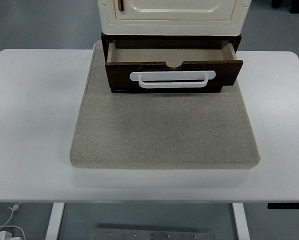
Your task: Open the drawer under the combination cabinet
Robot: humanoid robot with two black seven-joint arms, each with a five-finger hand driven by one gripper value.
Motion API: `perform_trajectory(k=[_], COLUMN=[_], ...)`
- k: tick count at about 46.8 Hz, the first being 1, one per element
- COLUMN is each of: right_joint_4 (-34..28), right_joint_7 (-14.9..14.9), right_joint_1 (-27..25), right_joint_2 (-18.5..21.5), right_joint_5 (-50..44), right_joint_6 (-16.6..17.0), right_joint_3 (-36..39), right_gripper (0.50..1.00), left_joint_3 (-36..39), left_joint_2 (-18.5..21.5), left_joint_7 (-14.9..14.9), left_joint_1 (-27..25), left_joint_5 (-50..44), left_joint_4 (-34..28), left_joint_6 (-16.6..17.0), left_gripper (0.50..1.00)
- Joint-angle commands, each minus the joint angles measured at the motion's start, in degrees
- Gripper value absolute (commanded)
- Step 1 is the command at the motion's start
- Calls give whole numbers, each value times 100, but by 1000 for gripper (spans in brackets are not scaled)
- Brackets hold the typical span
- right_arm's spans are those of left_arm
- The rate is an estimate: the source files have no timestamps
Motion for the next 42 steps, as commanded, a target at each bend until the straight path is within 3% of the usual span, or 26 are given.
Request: perform_trajectory(k=[1, 6, 16, 24, 30, 37, 42], right_joint_4=[0, 0, 0, 0, 0, 0, 0], right_joint_7=[1, 1, 1, 1, 1, 1, 1], right_joint_1=[0, 0, 0, 0, 0, 0, 0], right_joint_2=[0, 0, 0, 0, 0, 0, 0], right_joint_5=[0, 0, 0, 0, 0, 0, 0], right_joint_6=[0, 0, 0, 0, 0, 0, 0], right_joint_3=[1, 1, 1, 1, 1, -8, -8], right_gripper=[928, 928, 928, 928, 928, 928, 928], left_joint_3=[-125, -327, -538, -512, -468, -424, -415], left_joint_2=[0, 9, 202, 220, 220, 211, 193], left_joint_7=[6, 6, 6, 111, 155, 629, 779], left_joint_1=[29, 47, 214, 205, 214, 214, 231], left_joint_5=[-93, -155, -164, -155, -164, -164, -146], left_joint_4=[119, 348, 664, 1314, 1868, 2571, 2896], left_joint_6=[327, 732, 996, 1707, 1971, 2147, 2147], left_gripper=[1000, 1000, 1000, 1000, 1000, 1000, 1000])
